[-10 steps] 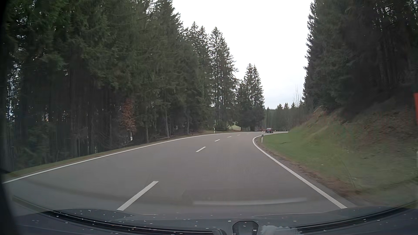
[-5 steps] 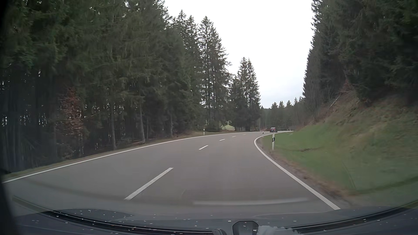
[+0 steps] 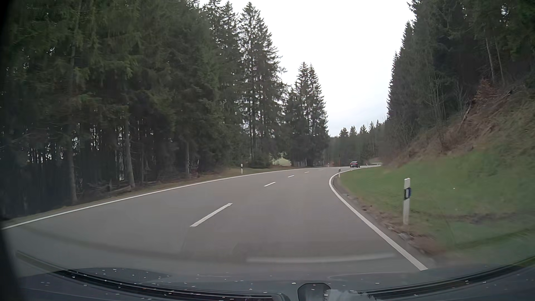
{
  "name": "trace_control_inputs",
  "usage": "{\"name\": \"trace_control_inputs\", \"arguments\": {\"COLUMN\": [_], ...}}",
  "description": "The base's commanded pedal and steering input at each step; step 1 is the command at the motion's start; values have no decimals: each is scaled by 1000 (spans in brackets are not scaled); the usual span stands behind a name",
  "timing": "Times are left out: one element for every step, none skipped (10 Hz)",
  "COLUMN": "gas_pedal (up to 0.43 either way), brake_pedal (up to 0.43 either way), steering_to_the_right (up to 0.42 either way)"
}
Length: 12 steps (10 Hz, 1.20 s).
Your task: Follow the waypoints while adhering to traffic rules and regulations
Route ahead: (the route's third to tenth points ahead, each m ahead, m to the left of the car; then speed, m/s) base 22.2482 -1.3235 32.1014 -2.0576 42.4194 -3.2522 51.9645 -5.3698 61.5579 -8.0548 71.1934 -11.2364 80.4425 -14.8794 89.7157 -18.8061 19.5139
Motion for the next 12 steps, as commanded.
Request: {"name": "trace_control_inputs", "arguments": {"gas_pedal": [0,0,0,0,0,0,0,0,0,0,0,0], "brake_pedal": [0,0,0,0,0,0,0,0,0,0,0,0], "steering_to_the_right": [18,20,22,24,25,25,25,26,26,27,29,29]}}
